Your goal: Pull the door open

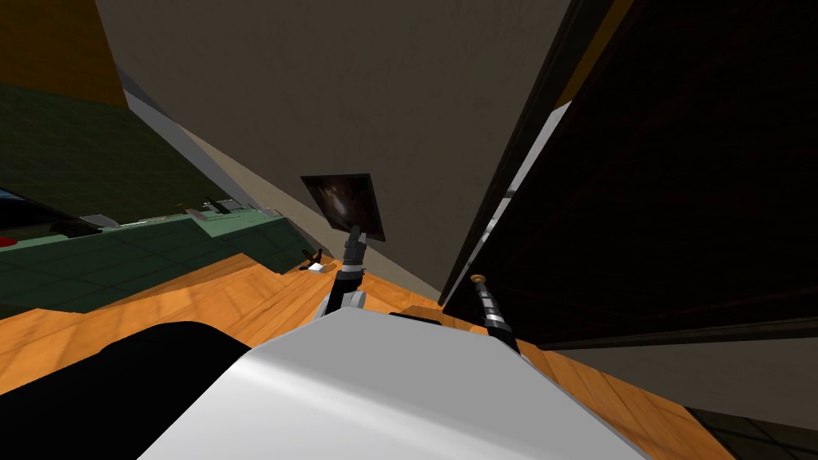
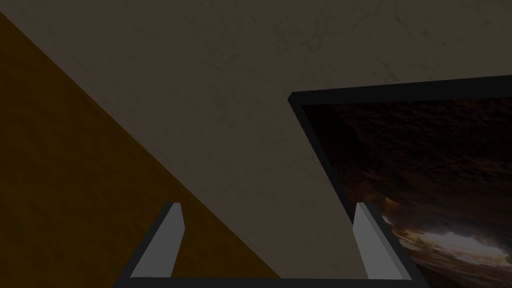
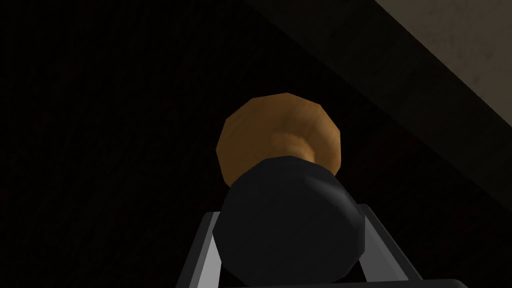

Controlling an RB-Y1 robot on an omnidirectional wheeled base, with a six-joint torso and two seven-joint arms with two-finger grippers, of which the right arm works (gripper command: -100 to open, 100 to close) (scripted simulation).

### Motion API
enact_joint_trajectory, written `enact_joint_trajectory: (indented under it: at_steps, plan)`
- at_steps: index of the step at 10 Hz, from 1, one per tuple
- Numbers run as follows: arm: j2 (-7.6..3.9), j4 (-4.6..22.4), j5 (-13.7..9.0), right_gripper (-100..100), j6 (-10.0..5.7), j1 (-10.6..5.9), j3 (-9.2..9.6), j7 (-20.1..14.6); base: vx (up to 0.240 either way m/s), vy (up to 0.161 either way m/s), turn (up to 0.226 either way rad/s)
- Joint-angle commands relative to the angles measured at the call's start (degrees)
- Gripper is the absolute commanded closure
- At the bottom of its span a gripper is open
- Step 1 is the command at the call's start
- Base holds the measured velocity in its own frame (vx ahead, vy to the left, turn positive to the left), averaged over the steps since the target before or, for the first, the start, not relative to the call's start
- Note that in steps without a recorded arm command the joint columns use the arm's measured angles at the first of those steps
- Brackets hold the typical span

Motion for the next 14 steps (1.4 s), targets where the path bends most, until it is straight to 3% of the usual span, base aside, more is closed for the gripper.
enact_joint_trajectory:
  at_steps: [1, 5, 6, 10, 13, 14]
  plan:
    - [0.7, 0.21, -0.64, 100, -0.27, -0.35, 0.99, -2.86, -0.038, -0.019, 0.069]
    - [0.69, -0.02, -1.84, 100, -0.23, -0.41, 1.51, -8.47, -0.031, -0.013, 0.032]
    - [0.69, -0.02, -1.84, 100, -0.23, -0.41, 1.51, -8.47, -0.026, -0.015, 0.031]
    - [0.68, -0.37, -3.72, 100, -0.16, -0.51, 2.32, -15.46, -0.034, -0.017, 0.048]
    - [0.67, -0.49, -4.35, 100, -0.13, -0.55, 2.59, -17.97, -0.024, -0.01, 0.021]
    - [0.67, -0.6, -4.98, 100, -0.11, -0.58, 2.87, -20.35, -0.026, -0.012, 0.055]
